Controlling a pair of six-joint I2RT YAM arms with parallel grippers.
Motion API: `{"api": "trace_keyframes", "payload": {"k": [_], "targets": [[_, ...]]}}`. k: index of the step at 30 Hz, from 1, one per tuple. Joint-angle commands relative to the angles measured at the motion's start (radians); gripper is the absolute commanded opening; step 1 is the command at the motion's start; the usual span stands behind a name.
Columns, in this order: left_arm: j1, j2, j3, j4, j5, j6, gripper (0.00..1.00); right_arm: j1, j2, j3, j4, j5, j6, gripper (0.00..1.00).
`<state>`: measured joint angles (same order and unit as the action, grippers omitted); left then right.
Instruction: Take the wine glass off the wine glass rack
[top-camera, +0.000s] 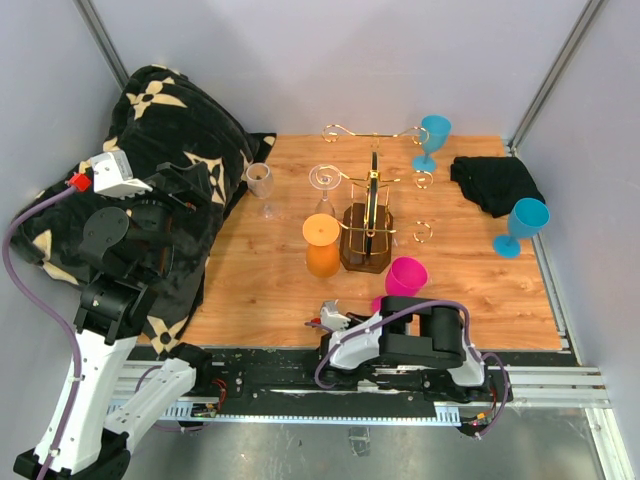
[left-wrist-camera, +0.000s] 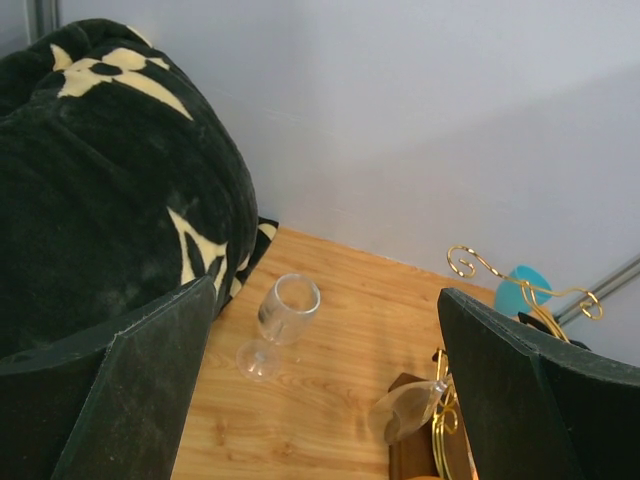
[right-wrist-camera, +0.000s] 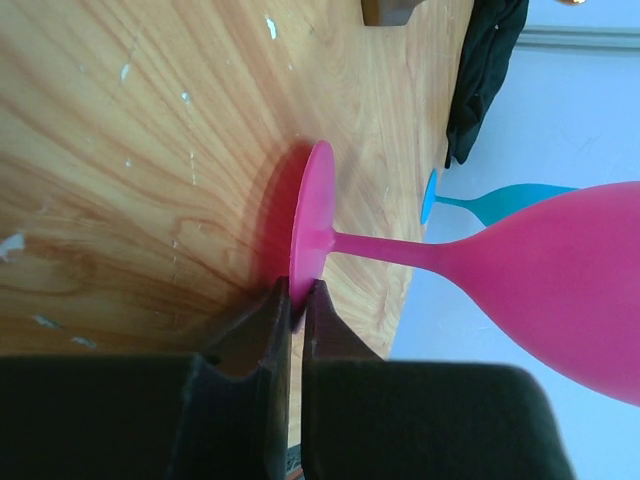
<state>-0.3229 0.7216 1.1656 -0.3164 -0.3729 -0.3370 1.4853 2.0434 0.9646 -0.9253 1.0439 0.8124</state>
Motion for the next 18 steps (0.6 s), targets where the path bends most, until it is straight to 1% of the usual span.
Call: {"api": "trace_keyframes", "payload": {"k": [1, 4, 6, 13, 18], "targets": [[0.003, -0.004, 0.008, 0.023, -0.018, 0.024, 1.0, -0.027, -0.006, -0.032, 0.358, -0.222, -0.109, 0.01], [0.003, -0.004, 0.009, 0.02, -0.017, 0.028, 1.0, -0.036, -0.015, -0.054, 0.444, -0.282, -0.168, 0.01], [0.003, -0.005, 0.011, 0.016, -0.02, 0.032, 1.0, -0.041, -0.022, -0.066, 0.484, -0.317, -0.2, 0.04], [0.003, -0.005, 0.021, 0.007, -0.028, 0.042, 1.0, -0.042, -0.056, -0.074, 0.549, -0.431, -0.27, 0.34], [0.004, -0.001, 0.034, -0.003, -0.032, 0.048, 1.0, -0.014, -0.057, -0.046, 0.555, -0.515, -0.294, 0.45]]}}
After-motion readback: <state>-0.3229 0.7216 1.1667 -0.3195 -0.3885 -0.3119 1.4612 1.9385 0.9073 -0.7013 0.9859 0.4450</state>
